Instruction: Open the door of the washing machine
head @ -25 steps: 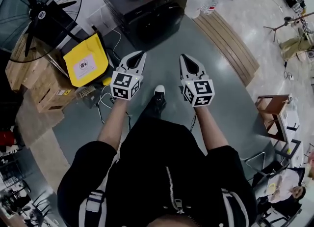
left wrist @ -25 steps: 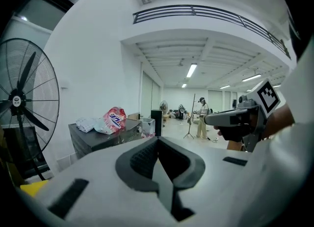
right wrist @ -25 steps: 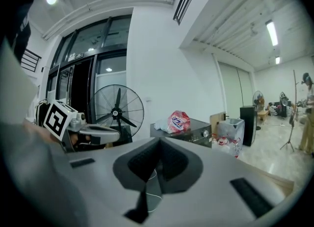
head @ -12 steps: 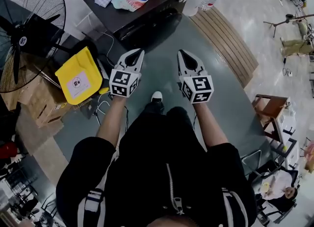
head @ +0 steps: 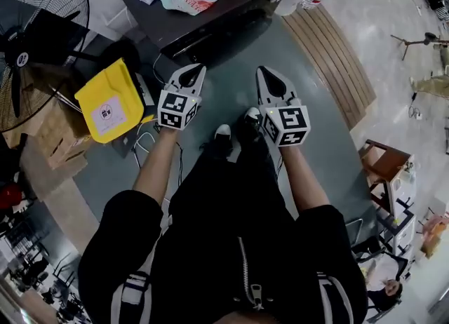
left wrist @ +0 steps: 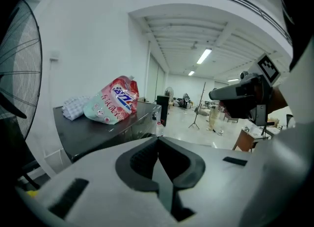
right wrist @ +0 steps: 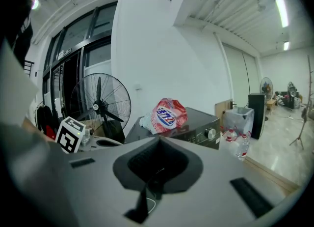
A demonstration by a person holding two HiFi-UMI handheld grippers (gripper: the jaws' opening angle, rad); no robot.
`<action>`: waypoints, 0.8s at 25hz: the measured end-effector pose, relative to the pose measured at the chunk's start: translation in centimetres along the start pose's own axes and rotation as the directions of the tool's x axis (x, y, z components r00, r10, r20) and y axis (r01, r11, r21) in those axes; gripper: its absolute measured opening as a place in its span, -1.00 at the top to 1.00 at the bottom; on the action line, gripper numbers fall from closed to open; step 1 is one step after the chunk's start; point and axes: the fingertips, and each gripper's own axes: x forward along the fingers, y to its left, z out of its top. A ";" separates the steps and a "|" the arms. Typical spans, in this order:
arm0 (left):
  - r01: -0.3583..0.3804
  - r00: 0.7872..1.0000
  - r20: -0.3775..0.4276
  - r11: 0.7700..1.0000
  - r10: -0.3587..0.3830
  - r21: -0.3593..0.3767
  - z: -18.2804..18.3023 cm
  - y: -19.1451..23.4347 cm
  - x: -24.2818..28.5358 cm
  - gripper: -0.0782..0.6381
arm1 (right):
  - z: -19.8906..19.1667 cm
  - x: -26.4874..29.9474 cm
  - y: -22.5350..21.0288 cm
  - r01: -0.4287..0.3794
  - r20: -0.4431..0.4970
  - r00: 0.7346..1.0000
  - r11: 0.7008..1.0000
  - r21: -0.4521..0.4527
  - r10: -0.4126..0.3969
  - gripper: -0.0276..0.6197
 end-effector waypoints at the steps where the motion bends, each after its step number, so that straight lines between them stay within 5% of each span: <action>1: -0.010 1.000 -0.006 1.000 0.010 -0.014 -0.6 0.7 0.6 0.76 | -0.2 0.8 -0.2 -0.010 -0.008 1.000 1.000 0.000 0.010 0.90; 10: -0.057 0.984 -0.171 0.994 0.042 -0.088 -11.4 6.0 6.8 0.65 | -4.4 5.7 -1.9 -0.052 -0.086 0.995 0.998 0.019 0.053 0.90; 20: -0.044 0.919 -0.392 0.998 0.027 -0.033 -23.8 9.4 13.4 0.34 | -11.1 7.1 -3.9 -0.011 -0.179 0.984 0.998 0.066 0.023 0.90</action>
